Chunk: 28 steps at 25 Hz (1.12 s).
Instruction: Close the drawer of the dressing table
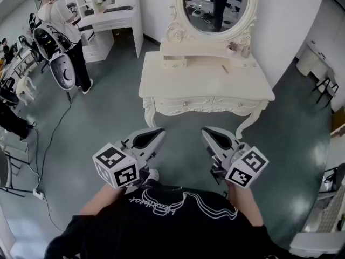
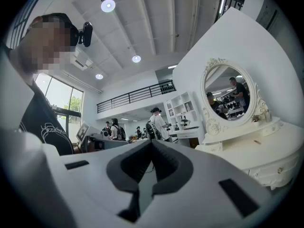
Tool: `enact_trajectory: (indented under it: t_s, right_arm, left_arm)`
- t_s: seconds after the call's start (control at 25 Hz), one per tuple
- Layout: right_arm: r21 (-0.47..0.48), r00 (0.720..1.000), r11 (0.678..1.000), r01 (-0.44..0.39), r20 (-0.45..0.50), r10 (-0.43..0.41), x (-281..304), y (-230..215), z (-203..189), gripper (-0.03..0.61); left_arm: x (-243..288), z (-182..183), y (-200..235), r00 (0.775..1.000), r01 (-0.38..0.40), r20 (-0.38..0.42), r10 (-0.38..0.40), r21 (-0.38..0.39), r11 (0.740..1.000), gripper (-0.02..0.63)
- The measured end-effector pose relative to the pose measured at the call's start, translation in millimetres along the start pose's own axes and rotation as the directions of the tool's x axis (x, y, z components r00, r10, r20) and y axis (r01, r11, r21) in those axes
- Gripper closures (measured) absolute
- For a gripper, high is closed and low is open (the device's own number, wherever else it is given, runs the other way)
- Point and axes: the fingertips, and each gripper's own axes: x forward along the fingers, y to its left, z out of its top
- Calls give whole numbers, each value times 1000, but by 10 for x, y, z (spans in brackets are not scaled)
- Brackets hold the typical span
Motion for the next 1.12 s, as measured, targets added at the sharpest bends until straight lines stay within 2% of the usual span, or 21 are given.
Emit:
enact_trajectory:
  t_s: [0.36, 0.6, 0.72, 0.84, 1.04, 1.12]
  right_arm:
    - [-4, 999, 999, 41, 6, -41, -158, -15, 32, 575]
    - [10, 997, 997, 72, 2, -72, -212, -53, 8, 575]
    - [8, 997, 997, 75, -14, -75, -203, -69, -20, 575]
    - [15, 996, 997, 82, -25, -82, -191, -112, -49, 575]
    - [21, 994, 995, 102, -42, -101, -180, -251, -92, 575]
    - [33, 993, 993, 112, -54, -110, -178, -336, -128, 575]
  left_arm:
    - [9, 17, -63, 1000, 10, 18, -10, 6, 1000, 609]
    - [15, 19, -8, 999, -31, 41, 29, 33, 999, 606]
    - [35, -3, 61, 999, -36, 31, 35, 32, 999, 506]
    - [44, -34, 139, 998, -50, 27, 49, 30, 998, 489]
    - [139, -111, 284, 997, -70, 17, 69, 39, 997, 420]
    - [221, -141, 346, 997, -72, 9, 71, 41, 997, 419]
